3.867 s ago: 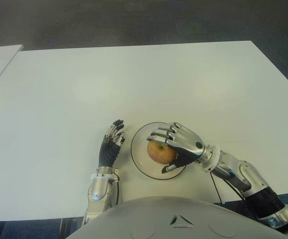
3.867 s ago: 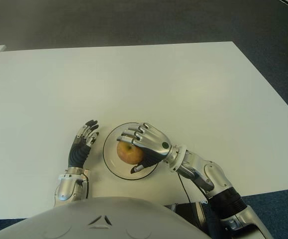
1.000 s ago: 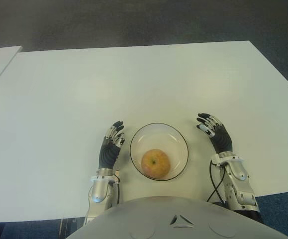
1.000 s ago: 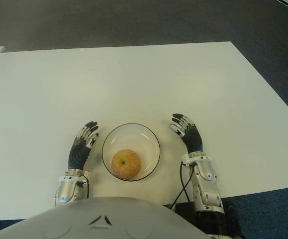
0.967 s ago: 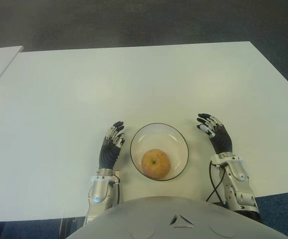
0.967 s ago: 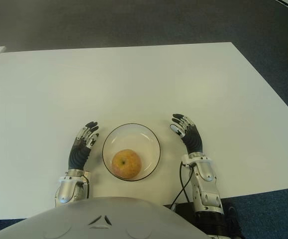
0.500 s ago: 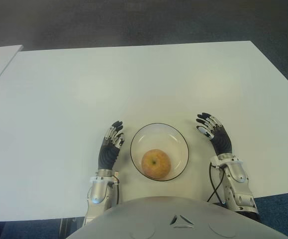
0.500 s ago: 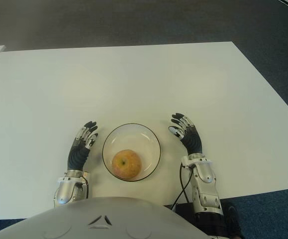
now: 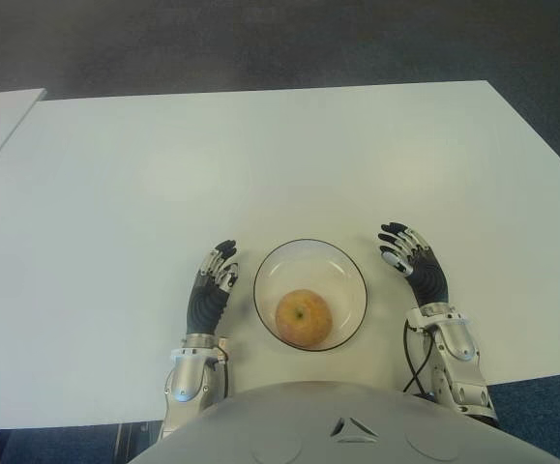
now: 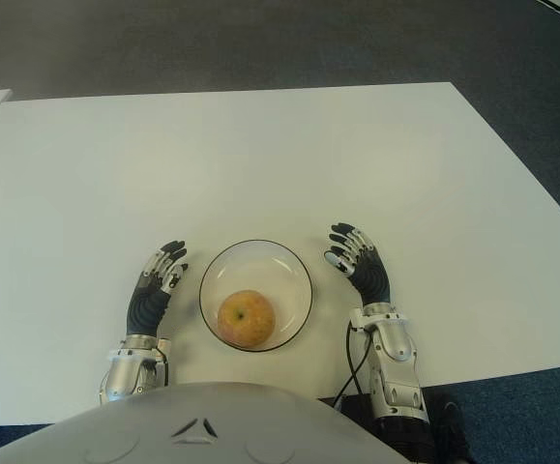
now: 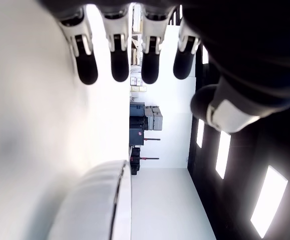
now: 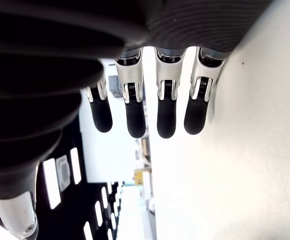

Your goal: Put the apples into the plate.

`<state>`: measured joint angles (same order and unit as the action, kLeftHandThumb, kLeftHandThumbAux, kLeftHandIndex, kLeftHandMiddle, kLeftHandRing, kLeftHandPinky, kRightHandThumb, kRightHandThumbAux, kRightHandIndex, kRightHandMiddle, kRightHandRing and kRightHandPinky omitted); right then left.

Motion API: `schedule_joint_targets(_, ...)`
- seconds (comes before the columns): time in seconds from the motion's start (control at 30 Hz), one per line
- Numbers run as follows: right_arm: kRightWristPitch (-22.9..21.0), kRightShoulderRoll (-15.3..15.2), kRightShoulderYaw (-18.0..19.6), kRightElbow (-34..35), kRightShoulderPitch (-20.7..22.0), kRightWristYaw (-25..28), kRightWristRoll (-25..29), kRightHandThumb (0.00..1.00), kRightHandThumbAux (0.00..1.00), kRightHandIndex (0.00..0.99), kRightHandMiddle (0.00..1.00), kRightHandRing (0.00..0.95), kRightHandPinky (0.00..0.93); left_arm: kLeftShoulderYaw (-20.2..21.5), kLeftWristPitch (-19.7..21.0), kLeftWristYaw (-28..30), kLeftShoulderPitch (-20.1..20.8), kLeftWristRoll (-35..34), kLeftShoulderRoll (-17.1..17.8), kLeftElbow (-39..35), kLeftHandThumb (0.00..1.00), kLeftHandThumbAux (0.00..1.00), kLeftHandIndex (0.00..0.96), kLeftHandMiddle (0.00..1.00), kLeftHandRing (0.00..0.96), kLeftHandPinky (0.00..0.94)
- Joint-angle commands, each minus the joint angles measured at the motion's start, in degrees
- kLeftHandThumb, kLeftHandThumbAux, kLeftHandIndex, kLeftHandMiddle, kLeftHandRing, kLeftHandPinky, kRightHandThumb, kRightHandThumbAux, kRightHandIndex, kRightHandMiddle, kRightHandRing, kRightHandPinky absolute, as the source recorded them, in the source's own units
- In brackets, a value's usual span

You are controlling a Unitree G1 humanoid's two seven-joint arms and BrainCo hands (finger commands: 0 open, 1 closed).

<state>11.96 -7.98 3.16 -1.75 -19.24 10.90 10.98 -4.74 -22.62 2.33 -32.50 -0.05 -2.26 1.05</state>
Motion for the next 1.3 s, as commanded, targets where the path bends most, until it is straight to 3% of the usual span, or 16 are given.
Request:
schedule_joint_targets(0.03,-2.66,0.86,-0.83,-1.75,-2.31,-0.06,-1.14,0.29,0.668,0.204,0.237,0.232,0.256,0.61,3.09,0.61,-2.06,-1.04,0.71,2.81,0.128,0.548,0.187,0.166,0.17,0.226)
schedule_joint_targets(0.73,-3.57,1.32,-1.93,-1.35,-2.73,-0.47,-2.85,0.279,0.684,0.18,0.262,0.266,0.3,0.06,4.21,0.18,-3.16,-0.53,0.61,0.86,0.143,0.545,0.187,0.16,0.165,0.227)
schedule_joint_targets(1.3,5.21,1.05,-2.51,-5.81,-2.46,3.32,-2.93,0.281,0.702,0.142,0.283,0.292,0.32,-0.14,3.67,0.9,-3.01,-0.65,1.18,1.05,0.128,0.536,0.177,0.169,0.183,0.244)
